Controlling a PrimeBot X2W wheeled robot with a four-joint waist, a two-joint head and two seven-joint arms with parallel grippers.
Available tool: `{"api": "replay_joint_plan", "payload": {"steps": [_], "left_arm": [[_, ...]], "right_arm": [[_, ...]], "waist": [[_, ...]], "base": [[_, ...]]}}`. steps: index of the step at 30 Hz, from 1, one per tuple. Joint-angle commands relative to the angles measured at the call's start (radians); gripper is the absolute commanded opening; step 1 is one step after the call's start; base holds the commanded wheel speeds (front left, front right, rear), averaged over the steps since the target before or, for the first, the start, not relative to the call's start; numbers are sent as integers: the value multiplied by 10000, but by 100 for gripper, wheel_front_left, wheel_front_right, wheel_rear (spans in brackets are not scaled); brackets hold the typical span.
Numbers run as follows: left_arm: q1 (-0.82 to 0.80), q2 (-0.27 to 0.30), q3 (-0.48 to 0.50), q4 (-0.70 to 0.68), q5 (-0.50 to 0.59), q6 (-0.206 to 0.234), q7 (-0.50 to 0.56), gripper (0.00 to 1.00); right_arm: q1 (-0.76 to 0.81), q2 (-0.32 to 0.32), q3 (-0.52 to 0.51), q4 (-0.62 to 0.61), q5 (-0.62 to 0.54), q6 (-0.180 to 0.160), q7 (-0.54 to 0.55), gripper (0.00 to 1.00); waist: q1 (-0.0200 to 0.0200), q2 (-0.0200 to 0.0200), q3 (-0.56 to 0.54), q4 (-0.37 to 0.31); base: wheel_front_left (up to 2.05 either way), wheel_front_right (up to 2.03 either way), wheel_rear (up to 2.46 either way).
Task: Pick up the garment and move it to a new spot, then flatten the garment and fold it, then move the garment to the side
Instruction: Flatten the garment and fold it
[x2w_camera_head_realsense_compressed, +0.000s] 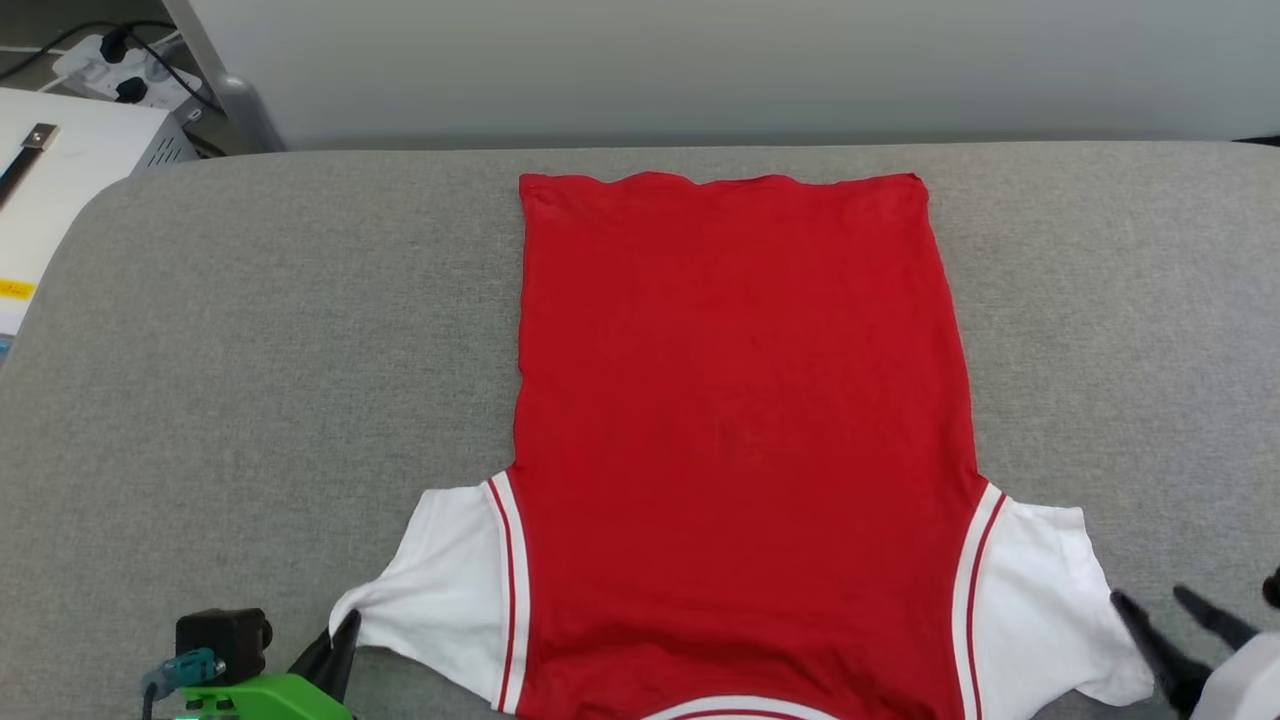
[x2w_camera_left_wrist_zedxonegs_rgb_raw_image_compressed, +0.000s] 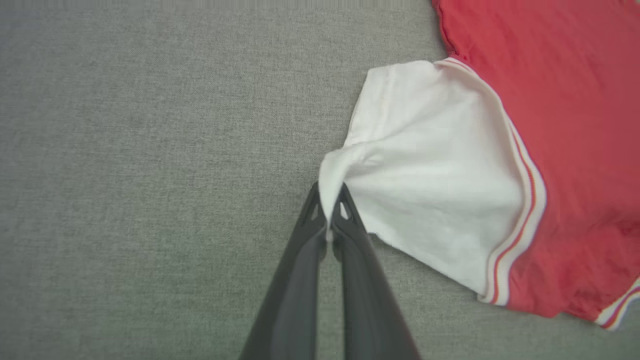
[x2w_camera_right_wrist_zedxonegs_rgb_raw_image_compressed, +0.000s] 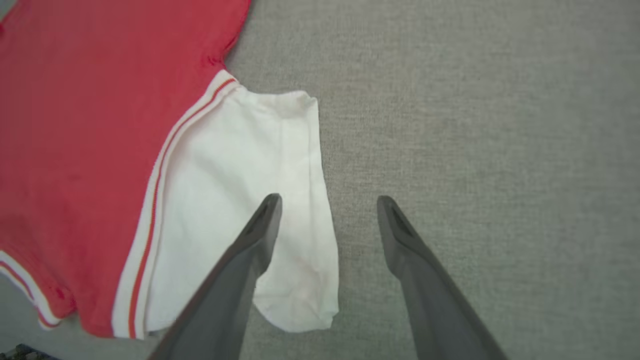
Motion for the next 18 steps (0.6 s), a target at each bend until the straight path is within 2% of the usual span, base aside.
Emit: {"api": "replay_joint_plan", "payload": {"steps": [1,7,10,13,18], "left_arm": [[-277,-62,25,-55,139,26,-93,0],[-804,-225,141,-600,642,278,-324,0],[-1151,-356,189,-960,973,428,-416,0],[-1510,-511,175,-1272,1316,552,-470,0],[-1999,-860,186,-1659,1772,717,-554,0]], "right_arm": [[-377,-74,-278,-311,-129,-7,9,100],[-2017,-251,-1805,-1739,-672,-7,66,100],[-3433,-399,-2166,-2170,-1026,-7,653,100],[-4902,-580,-1922,-2127,-1159,-7,1721,100],[-7695,-945,-736,-1119,-923,-7,4421,100]], "waist": [[1,0,151,88],[1,0,857,426],[1,0,1373,707],[1,0,1912,1037],[1,0,2738,1582]], "base": [[0,0,0],[0,0,0],[0,0,0],[0,0,0],[0,0,0]]}}
